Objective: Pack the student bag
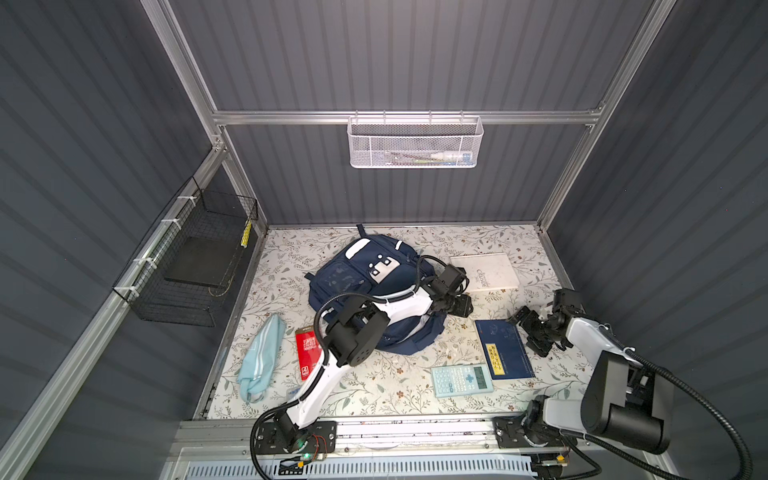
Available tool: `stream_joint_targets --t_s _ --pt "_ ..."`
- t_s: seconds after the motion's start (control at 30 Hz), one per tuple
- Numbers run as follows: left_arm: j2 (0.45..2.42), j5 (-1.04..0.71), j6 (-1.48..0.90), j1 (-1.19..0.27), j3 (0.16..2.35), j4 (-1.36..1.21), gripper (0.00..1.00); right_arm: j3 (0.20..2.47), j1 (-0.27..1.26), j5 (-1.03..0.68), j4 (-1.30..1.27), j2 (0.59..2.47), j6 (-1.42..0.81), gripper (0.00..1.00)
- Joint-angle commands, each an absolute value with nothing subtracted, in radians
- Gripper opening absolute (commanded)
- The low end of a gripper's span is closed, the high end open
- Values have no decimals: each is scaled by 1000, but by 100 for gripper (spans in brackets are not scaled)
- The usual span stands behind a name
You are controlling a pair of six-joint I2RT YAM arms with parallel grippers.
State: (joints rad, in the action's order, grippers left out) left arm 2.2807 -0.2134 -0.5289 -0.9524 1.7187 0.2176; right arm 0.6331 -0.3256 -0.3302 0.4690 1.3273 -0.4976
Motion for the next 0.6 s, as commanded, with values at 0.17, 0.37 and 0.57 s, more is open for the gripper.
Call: stream_joint_targets --t_s 0.17,0.37,0.57 --pt "2226 -288 -597 -1071 1543 88 61 598 -294 -214 558 1345 -503 95" --pt "2328 -322 -661 -1068 1601 12 49 595 -284 -242 558 1351 -498 90" --pt "2421 -357 -611 -951 1770 112 31 621 -287 -305 529 1406 -479 85"
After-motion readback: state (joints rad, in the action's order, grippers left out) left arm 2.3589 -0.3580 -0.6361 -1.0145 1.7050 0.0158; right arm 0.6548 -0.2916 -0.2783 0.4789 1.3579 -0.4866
